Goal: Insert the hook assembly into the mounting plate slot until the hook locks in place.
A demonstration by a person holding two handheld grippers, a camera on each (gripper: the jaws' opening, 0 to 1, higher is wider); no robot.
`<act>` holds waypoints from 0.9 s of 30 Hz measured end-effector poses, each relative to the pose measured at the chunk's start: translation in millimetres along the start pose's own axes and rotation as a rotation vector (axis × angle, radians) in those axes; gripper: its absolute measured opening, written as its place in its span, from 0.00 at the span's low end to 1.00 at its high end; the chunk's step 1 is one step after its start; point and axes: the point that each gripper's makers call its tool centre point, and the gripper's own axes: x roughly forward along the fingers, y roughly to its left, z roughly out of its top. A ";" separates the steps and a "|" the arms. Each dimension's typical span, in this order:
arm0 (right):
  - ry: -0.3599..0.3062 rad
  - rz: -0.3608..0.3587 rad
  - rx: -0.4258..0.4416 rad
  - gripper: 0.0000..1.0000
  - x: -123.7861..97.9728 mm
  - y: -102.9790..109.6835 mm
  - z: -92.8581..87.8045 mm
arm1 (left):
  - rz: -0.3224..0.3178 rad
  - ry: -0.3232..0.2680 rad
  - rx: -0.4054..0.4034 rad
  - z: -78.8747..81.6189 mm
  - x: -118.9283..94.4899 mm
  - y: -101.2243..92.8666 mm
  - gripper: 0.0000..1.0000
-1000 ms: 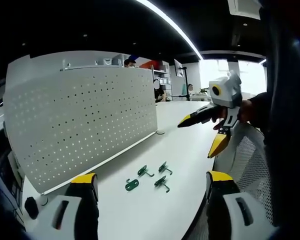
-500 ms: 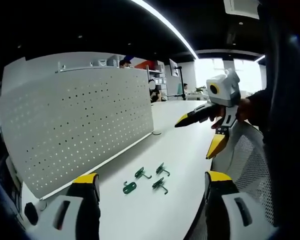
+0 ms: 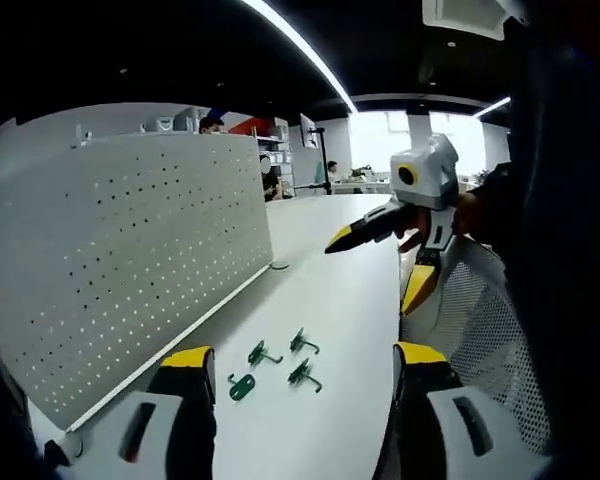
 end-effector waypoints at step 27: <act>-0.014 -0.009 0.002 0.91 -5.1 -0.7 3.4 | -0.140 0.054 0.064 -37.7 64.1 6.1 0.30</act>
